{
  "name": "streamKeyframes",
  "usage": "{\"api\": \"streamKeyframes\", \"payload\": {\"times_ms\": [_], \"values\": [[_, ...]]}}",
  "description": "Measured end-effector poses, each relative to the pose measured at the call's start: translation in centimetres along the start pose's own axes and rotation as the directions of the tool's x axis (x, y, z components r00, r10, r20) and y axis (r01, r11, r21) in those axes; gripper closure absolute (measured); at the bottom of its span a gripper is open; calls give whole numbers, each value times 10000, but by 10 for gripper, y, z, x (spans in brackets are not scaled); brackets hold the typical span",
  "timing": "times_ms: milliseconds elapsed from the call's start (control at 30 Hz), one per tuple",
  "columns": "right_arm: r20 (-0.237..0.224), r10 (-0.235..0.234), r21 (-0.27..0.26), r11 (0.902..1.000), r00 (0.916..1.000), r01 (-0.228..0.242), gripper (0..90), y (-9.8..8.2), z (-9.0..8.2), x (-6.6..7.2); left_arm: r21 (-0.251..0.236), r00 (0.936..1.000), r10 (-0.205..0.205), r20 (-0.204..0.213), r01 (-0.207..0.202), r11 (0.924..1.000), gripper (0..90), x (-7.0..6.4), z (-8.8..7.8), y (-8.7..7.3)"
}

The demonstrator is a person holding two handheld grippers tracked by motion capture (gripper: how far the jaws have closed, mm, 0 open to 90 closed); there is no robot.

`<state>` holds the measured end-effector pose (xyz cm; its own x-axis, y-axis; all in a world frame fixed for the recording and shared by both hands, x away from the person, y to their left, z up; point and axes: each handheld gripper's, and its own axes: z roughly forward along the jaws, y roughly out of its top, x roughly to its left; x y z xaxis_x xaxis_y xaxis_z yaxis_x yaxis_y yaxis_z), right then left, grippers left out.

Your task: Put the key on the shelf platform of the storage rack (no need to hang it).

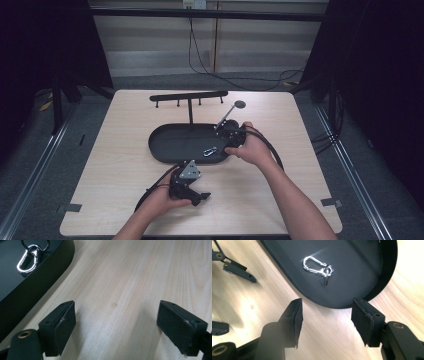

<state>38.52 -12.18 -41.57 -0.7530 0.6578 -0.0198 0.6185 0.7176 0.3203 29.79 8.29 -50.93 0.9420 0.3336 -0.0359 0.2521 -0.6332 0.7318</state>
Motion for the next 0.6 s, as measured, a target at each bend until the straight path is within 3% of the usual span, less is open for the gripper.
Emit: {"api": "streamKeyframes", "payload": {"times_ms": [600], "values": [[-192,-7,-150,9999,9998,4,376,-21,-12,-3,42,10000,54,-44,-54,10000,153,0,0,0]]}}
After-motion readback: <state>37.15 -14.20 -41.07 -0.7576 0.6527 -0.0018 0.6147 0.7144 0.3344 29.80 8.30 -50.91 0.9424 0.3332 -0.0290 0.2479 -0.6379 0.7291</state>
